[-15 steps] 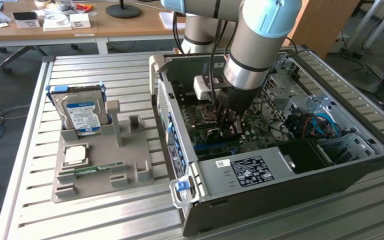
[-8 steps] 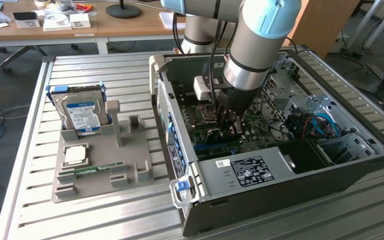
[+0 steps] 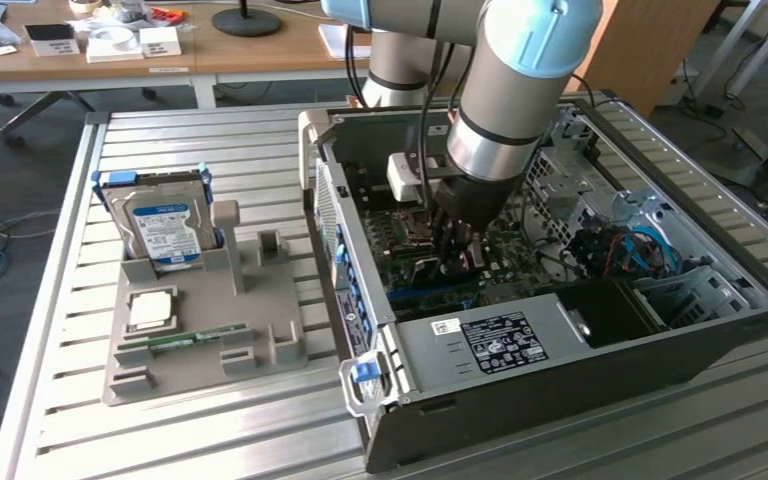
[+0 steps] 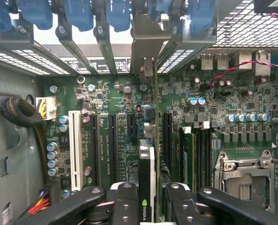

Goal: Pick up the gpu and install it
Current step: 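Insert the gpu into the slot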

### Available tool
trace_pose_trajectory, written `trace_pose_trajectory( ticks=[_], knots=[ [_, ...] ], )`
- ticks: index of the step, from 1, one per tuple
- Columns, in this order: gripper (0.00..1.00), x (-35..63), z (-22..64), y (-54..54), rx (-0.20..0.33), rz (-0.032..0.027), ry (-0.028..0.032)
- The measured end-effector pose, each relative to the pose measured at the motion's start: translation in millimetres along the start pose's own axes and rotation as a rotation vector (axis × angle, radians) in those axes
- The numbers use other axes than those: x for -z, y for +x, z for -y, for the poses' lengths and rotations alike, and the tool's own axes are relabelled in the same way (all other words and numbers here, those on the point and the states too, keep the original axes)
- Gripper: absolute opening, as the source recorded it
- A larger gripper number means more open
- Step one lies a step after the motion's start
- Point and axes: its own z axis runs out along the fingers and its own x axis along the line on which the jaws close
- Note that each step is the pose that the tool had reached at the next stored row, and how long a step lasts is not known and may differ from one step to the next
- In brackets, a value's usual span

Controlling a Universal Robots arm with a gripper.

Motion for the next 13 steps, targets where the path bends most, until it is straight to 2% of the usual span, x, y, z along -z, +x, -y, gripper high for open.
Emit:
trace_pose_trajectory(
  ticks=[13],
  knots=[
    [0.27, -1.5, 1.3, 0.0, 0.0, 0.0001, 0.0]
  ],
)
